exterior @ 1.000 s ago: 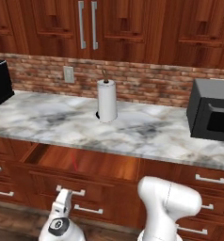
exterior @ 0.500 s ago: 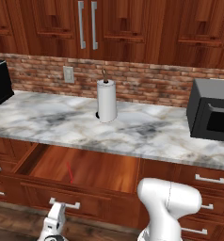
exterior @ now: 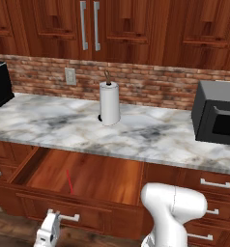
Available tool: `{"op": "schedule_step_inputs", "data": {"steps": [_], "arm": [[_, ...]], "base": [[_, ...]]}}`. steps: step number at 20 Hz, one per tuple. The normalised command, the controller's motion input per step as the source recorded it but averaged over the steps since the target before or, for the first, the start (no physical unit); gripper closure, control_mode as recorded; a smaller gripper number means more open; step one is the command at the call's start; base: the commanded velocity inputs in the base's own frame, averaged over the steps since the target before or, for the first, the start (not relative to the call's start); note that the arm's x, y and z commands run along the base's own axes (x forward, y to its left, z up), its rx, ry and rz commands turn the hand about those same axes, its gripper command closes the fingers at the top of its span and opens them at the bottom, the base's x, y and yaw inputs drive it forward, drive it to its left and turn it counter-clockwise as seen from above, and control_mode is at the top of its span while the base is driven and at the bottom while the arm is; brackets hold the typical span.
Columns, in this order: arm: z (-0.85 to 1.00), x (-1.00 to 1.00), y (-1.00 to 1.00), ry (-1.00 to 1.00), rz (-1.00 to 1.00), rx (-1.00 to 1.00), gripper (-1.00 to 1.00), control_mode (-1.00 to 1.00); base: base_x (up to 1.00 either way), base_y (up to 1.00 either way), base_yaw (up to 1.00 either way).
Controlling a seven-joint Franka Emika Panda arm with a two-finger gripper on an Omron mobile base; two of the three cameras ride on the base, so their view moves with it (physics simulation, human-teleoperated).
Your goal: Take a straw from the drawer in front and place it inside the glass cup on the dining counter.
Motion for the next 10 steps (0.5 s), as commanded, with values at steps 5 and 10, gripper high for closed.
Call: {"op": "schedule_step_inputs", "data": {"steps": [5, 10], "arm": [[0.77, -0.60, 0.00, 0.26, 0.00, 0.19, -1.00, -1.00], [0.78, -0.42, 0.00, 0.50, 0.00, 0.27, -1.00, -1.00]], "base": [[0.00, 0.00, 0.00], [0.00, 0.00, 0.00]]}}
